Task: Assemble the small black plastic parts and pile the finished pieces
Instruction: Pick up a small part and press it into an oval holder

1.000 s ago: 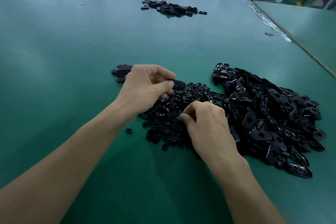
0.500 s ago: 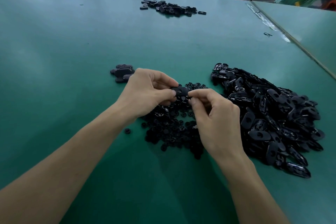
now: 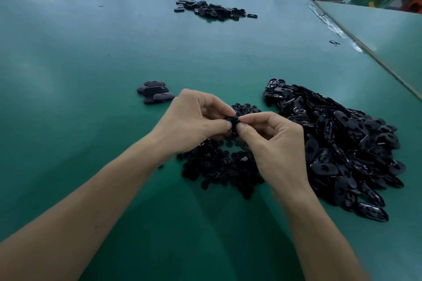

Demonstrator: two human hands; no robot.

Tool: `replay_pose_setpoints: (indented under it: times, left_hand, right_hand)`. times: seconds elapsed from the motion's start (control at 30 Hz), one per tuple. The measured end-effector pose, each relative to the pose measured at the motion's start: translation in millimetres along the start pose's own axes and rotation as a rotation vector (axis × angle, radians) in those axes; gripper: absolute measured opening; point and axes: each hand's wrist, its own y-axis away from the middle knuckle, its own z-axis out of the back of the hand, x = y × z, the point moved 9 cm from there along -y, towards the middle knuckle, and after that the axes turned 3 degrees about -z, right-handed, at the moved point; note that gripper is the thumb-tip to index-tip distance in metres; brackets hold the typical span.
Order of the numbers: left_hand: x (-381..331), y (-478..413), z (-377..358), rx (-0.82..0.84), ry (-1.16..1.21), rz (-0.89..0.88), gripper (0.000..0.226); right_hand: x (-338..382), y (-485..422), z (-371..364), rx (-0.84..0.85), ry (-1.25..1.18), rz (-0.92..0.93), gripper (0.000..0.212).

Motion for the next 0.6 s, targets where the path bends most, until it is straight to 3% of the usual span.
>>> replay_pose_setpoints:
  times: [0.6]
  left_hand:
    - [1,-1,-5,0.029,-0.133,-0.041,0.020]
  right_hand:
    - [2,0,-2,-0.010,0.093,0.059,0.018]
